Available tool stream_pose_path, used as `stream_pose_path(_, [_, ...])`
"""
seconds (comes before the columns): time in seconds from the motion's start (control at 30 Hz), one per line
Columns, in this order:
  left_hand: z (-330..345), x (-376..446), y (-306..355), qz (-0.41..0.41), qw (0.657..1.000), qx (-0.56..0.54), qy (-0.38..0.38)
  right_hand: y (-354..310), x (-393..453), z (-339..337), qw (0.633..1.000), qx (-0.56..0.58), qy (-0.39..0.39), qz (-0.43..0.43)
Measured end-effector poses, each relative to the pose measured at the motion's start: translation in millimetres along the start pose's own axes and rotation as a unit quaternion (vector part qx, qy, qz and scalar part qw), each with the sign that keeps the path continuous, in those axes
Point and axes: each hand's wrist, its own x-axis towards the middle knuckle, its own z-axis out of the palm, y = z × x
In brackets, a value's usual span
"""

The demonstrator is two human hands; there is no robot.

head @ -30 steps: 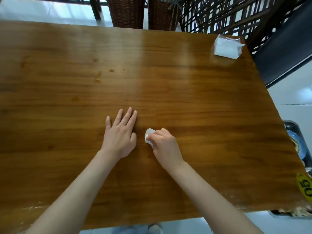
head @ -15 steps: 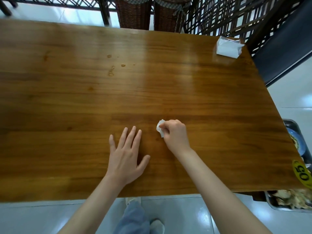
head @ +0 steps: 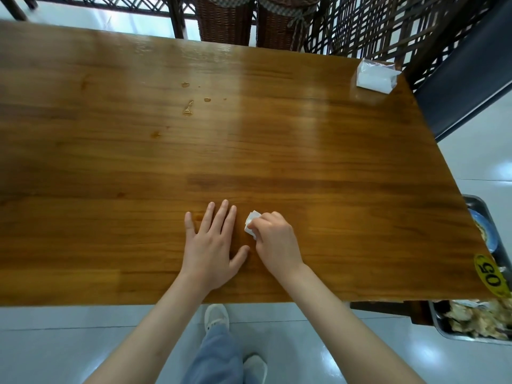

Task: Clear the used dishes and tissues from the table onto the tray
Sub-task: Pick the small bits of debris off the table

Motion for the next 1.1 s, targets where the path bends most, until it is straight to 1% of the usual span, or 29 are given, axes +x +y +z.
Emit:
stream_pose_path(0.13, [0.0,1.1,-0.2,0.0,1.0,-0.001,-0.001,-1.9,-8.9,0.4,1.0,0.002,-0.014,-0.011])
stream_pose_path(0.23, [-3.0,-3.4,-2.6,0.0,1.0,-0.021,0.001,0.0,-5.8,-6.7,1.0,0.013,-0.028,-0.006])
stream_pose_path(0.33, [-7.2,-16.0,-16.8,-0.034,0.998,-0.059,0.012,6.9,-3.3,-16.6,0.999,0.024,0.005,0.031])
stream_pose_path(0.43, [-9.7,-32.1,-43.6,-0.055,0.995,-0.078,0.017,17.9,-0.4,-19.3,0.995,0.021,0.043,0.088])
stream_pose_path(0.57, [-14.2,-43.6,-82.1,-0.064,0.993,-0.094,0.019,12.3,6.6,-7.1,0.987,0.03,0.064,0.142])
stream_pose_path(0.73, [-17.0,-48.1,-116.1,-0.044,0.996,-0.074,0.004,-10.3,12.3,10.6,0.972,0.028,0.107,0.206])
stream_pose_path(0.8, [-16.4,-49.0,-127.3,-0.043,0.997,-0.061,-0.008,-26.5,17.1,17.5,0.974,0.033,0.102,0.198])
stream_pose_path(0.9, [-12.7,-52.3,-135.3,-0.043,0.998,-0.035,-0.028,-60.1,25.4,32.5,0.983,0.053,0.077,0.159])
stream_pose_path(1.03, [-8.2,-53.4,-136.7,-0.04,0.998,-0.036,-0.026,-105.8,35.5,55.3,0.991,0.055,0.053,0.108])
stream_pose_path(1.1, [-7.1,-53.6,-135.9,-0.037,0.999,-0.032,-0.024,-120.4,38.6,63.2,0.992,0.048,0.055,0.099])
